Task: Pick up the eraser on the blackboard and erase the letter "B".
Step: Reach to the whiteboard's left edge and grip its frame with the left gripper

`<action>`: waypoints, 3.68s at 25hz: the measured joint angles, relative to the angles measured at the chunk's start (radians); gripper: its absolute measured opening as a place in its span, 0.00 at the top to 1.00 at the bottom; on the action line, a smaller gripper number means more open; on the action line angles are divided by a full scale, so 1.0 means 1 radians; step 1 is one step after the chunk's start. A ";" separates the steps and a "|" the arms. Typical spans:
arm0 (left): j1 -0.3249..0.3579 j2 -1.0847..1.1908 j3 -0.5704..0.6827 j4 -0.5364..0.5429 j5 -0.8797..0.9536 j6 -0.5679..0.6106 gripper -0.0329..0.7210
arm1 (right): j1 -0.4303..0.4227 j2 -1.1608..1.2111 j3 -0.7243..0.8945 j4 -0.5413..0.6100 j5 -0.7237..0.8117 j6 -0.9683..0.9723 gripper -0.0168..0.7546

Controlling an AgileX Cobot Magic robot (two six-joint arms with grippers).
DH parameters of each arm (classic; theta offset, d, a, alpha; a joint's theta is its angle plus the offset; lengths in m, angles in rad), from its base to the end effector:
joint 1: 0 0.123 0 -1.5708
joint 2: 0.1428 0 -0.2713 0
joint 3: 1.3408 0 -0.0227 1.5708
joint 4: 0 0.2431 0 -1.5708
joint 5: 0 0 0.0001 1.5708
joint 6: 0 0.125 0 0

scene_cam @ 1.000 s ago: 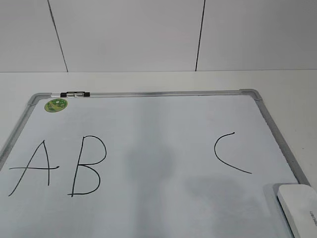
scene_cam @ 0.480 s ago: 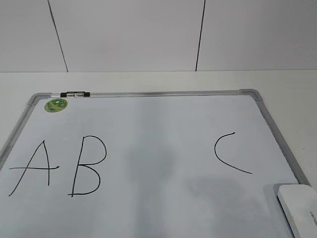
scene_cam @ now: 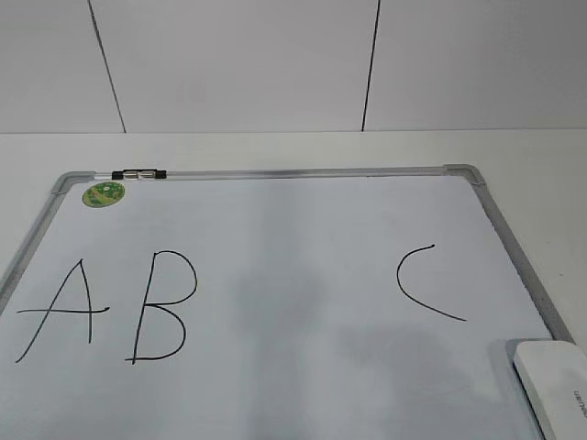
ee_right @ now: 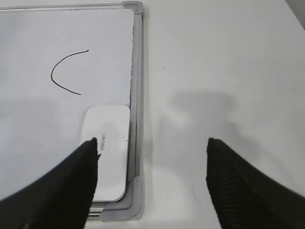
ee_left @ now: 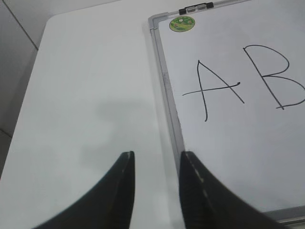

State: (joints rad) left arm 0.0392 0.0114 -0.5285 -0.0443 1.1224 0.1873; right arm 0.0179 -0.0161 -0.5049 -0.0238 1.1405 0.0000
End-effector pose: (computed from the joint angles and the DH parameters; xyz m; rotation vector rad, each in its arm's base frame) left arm 0.0277 -0.0039 0.2596 0.1587 2.0831 0.0841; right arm 0.0251 -0.0023 0.2513 -0.0163 2.1028 -0.0180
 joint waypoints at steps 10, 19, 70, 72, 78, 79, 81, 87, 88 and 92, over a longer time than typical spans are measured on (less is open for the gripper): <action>0.000 0.000 0.000 0.005 0.000 0.000 0.64 | 0.000 0.229 -0.066 0.060 0.024 0.000 0.24; 0.000 0.177 -0.005 0.000 0.000 -0.107 0.64 | 0.000 0.419 -0.114 0.085 0.024 0.000 0.24; -0.006 1.862 -0.686 -0.045 -0.236 -0.025 0.65 | 0.000 0.571 -0.124 0.159 -0.003 0.022 0.24; -0.006 1.873 -0.686 -0.046 -0.236 -0.021 0.65 | 0.000 0.571 -0.124 0.159 -0.005 0.022 0.24; -0.006 1.882 -0.686 -0.050 -0.241 -0.007 0.65 | 0.000 0.571 -0.124 0.159 -0.008 0.022 0.24; -0.006 1.882 -0.686 -0.052 -0.242 -0.004 0.65 | 0.000 0.571 -0.124 0.159 -0.008 0.022 0.24; -0.006 1.882 -0.686 -0.052 -0.243 -0.003 0.65 | 0.000 0.571 -0.124 0.159 -0.008 0.024 0.24; -0.006 1.884 -0.688 -0.074 -0.246 0.004 0.65 | 0.000 0.571 -0.124 0.159 -0.015 0.024 0.24; -0.006 1.886 -0.688 -0.076 -0.246 0.006 0.65 | 0.000 0.571 -0.124 0.159 -0.016 0.024 0.24; -0.006 1.911 -0.688 -0.080 -0.246 0.010 0.65 | 0.000 0.571 -0.124 0.159 -0.016 0.024 0.24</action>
State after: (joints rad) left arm 0.0335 1.9222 -1.2163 -0.1242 0.8768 0.1970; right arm 0.0179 0.5549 -0.6290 0.1351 1.1250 0.0237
